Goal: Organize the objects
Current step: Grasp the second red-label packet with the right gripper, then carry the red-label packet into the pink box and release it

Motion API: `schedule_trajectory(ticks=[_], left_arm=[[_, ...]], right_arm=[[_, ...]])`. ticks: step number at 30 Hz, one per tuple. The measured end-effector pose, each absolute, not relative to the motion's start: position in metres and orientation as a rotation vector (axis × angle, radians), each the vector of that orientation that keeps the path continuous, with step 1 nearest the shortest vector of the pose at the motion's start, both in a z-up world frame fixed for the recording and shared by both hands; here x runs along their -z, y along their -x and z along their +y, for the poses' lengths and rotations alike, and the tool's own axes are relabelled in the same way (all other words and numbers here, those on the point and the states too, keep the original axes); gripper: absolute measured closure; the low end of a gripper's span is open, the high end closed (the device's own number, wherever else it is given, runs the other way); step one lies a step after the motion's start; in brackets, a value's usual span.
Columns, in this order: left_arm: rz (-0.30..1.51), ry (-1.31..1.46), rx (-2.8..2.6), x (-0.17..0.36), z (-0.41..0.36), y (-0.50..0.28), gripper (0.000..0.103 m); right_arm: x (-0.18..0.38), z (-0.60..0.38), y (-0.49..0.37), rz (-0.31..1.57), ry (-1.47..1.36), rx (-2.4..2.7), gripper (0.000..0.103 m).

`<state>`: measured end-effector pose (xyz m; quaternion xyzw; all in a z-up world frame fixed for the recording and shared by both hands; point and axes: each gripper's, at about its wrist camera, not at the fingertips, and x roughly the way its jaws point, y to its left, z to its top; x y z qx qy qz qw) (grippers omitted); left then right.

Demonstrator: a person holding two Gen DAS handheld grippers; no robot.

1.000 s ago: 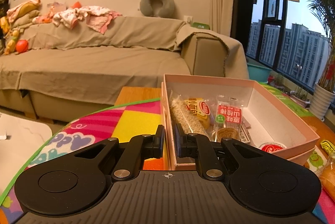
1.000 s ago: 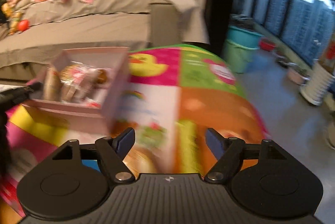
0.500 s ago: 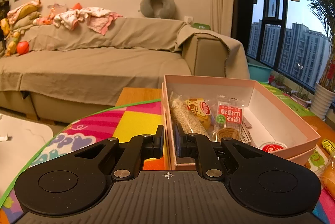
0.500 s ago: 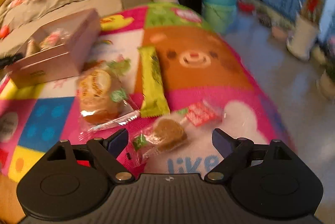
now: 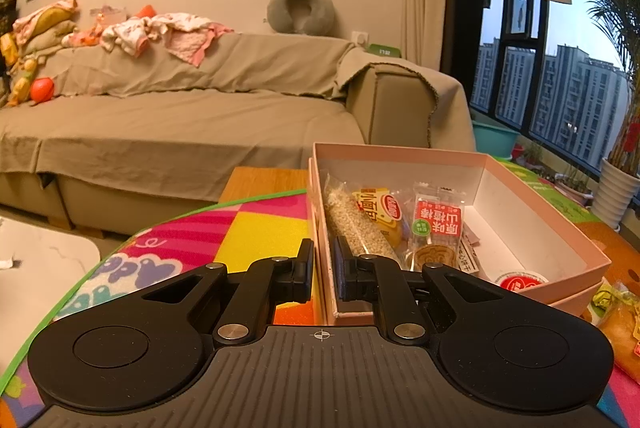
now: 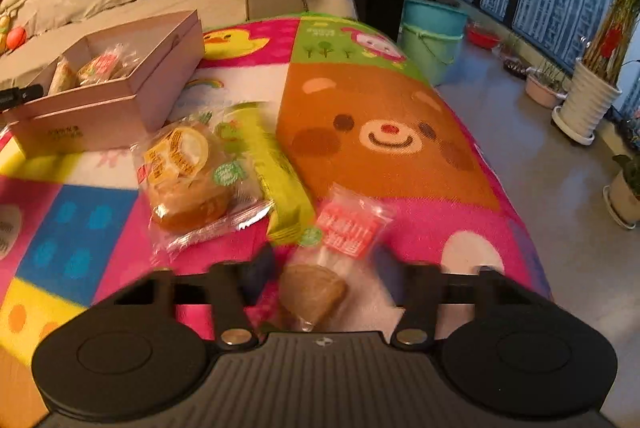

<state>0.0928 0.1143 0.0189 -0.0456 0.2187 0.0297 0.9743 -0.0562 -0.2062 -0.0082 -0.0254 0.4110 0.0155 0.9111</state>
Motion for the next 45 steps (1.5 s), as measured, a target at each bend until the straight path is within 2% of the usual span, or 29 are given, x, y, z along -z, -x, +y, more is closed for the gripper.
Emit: schedule_trajectory(ticks=[8,17,26,35,45], left_arm=[[0.443,0.099,-0.055,-0.020,0.114,-0.093,0.090],[0.443,0.099,-0.055,-0.020,0.114,-0.093,0.090],[0.443,0.099,-0.055,-0.020,0.114,-0.093,0.090],[0.443,0.100,-0.054,-0.020,0.114,-0.092,0.090],[0.446,0.100,-0.054,-0.019,0.113,-0.095,0.089]], right_arm=[[-0.013,-0.201,0.076,0.848,0.027,-0.049,0.066],[-0.094,-0.145,0.083,0.644,0.058,-0.252,0.066],[-0.168,-0.075,0.038,0.463,0.107,-0.411,0.065],[-0.144,-0.030,-0.039,0.542,0.056,-0.406,0.065],[-0.105,-0.021,-0.068,0.626,0.049,-0.410,0.065]])
